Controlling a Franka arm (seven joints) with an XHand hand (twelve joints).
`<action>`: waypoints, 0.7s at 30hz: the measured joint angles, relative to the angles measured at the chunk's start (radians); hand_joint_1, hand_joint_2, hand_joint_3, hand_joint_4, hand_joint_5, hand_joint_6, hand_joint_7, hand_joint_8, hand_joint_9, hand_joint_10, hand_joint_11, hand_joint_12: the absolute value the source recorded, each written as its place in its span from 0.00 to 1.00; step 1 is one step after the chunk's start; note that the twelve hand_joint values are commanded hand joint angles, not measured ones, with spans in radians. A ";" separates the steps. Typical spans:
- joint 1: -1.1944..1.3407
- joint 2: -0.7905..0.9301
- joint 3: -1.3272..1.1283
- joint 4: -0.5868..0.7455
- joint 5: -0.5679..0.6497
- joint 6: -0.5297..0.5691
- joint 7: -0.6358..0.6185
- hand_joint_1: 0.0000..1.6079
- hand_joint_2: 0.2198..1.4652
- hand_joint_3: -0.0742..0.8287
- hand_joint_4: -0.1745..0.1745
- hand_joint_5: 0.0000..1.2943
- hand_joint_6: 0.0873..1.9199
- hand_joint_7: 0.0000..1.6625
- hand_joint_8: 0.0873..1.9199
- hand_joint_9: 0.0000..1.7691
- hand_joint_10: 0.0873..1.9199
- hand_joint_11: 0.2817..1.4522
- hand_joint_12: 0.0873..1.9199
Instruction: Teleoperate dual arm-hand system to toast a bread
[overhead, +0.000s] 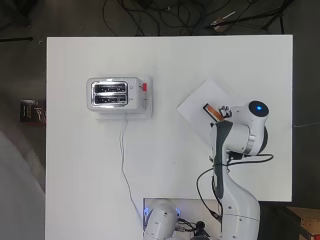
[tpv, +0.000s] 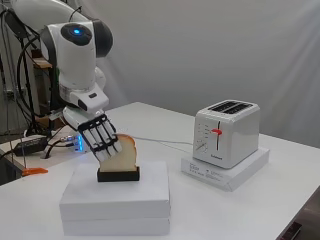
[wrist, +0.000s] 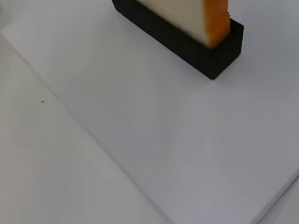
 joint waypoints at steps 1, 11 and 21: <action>-0.002 -0.002 0.002 -0.002 0.003 0.004 -0.001 0.63 0.73 0.09 0.27 0.60 0.31 0.58 0.28 0.66 0.05 0.39 0.01; -0.097 -0.028 0.105 -0.042 0.059 0.045 0.021 0.76 0.79 0.08 0.00 0.50 0.67 0.61 0.54 0.76 0.08 0.37 0.19; -0.040 -0.040 0.376 0.090 0.215 0.048 -0.076 0.75 0.81 0.08 0.05 0.48 0.71 0.57 0.60 0.73 0.10 0.34 0.29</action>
